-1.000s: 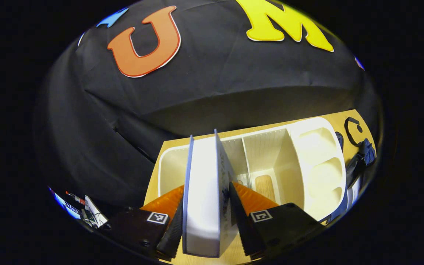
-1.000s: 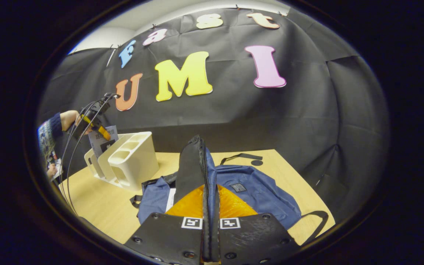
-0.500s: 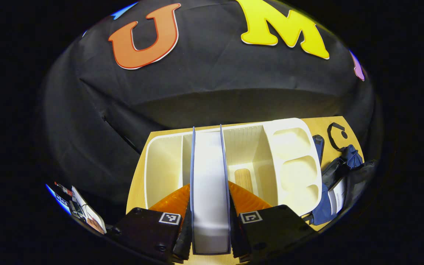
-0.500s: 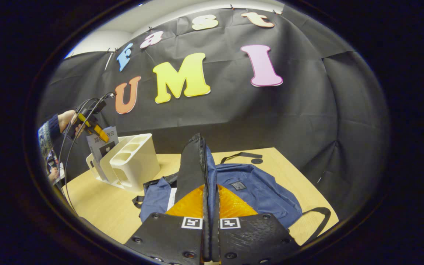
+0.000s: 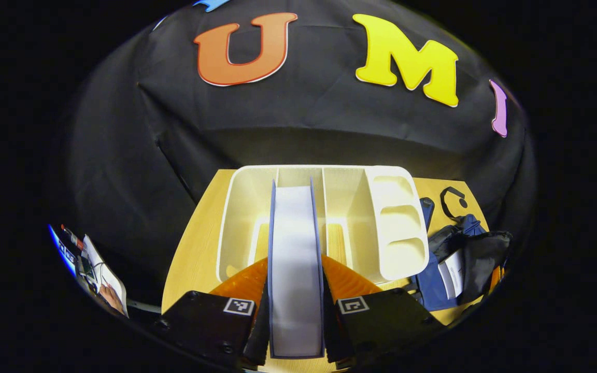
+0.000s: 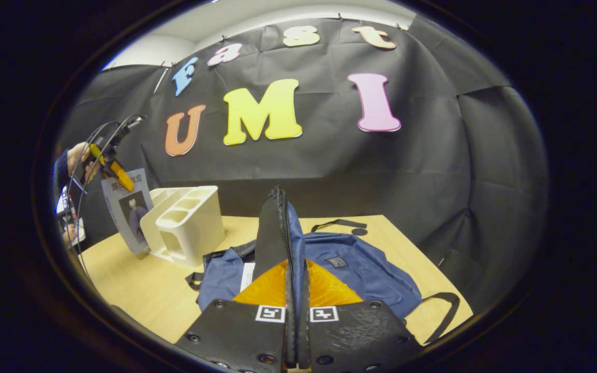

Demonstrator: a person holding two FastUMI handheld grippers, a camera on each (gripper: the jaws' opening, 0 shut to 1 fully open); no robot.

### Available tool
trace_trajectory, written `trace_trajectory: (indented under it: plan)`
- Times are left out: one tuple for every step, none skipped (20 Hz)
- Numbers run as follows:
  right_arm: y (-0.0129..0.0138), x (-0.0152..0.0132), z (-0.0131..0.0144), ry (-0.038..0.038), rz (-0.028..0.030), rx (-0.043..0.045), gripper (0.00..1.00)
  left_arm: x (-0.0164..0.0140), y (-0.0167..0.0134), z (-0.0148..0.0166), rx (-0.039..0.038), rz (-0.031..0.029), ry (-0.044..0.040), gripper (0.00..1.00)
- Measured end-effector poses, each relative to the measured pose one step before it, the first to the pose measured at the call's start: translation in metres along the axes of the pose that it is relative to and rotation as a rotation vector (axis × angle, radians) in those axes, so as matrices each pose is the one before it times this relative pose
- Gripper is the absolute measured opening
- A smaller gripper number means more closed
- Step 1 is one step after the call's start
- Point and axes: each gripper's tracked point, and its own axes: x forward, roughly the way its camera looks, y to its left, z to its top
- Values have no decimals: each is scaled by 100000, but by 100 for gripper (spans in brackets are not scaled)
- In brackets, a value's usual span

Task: Open the schoolbag, grab two books from the bookshelf and put them into the schoolbag.

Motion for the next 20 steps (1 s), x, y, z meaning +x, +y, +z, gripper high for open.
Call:
trace_trajectory:
  plan:
    - [144,1,-141,276,-229,-387,3,-792,408,-649,-2252,-572,-743,44]
    - [103,27,-46,-196,-277,-574,3,-669,197,-517,-2755,-916,-746,44]
    - [-37,38,-13,87,-627,-416,3,-733,164,-498,-3030,-1412,-1315,44]
    - [0,146,-179,310,-570,-311,3,-705,92,-525,-2834,-1633,-958,44]
    - [38,31,30,167,-416,-308,3,-746,54,-827,-2129,-1534,-603,44]
    - [61,55,23,44,-245,-694,5,-636,153,-839,-860,-1213,-744,44]
    - [116,100,20,171,-257,-1581,2,-491,263,-964,-1118,-401,-280,44]
    - [126,-11,24,128,-24,-1914,3,-599,27,-901,-1018,-1059,-1061,44]
    - [262,87,202,-172,313,-1554,3,-765,-35,-972,-1307,-1701,-454,48]
    - [229,133,-14,99,80,-1229,3,-598,-107,-985,-1934,-1845,-617,45]
    - [135,95,-188,842,-132,-1463,3,-521,-131,-931,-2432,-2029,-826,44]
    - [91,117,-107,432,-364,-1377,3,-548,20,-688,-3685,-1564,-1109,44]
    - [82,52,18,10,-323,-1013,2,-634,-240,-639,-4550,-2259,-1765,44]
    - [152,124,-4,129,116,-612,3,-498,-418,-836,-4151,-3025,-666,48]
    - [51,121,72,52,-75,214,3,-447,-411,-1049,-4367,-2955,-134,48]
    - [78,153,64,154,81,1108,3,-302,-349,-830,-3853,-2798,145,44]
    - [402,89,49,882,961,575,3,-1,185,-685,-4086,-2224,-507,44]
    - [344,114,110,181,714,-323,2,-69,42,-772,-3400,-1753,555,44]
    - [135,78,348,-121,-44,-1115,3,48,-81,-840,-3773,-1849,395,44]
    - [-73,-1,234,345,-435,-1179,3,98,-316,-795,-3929,-2851,555,44]
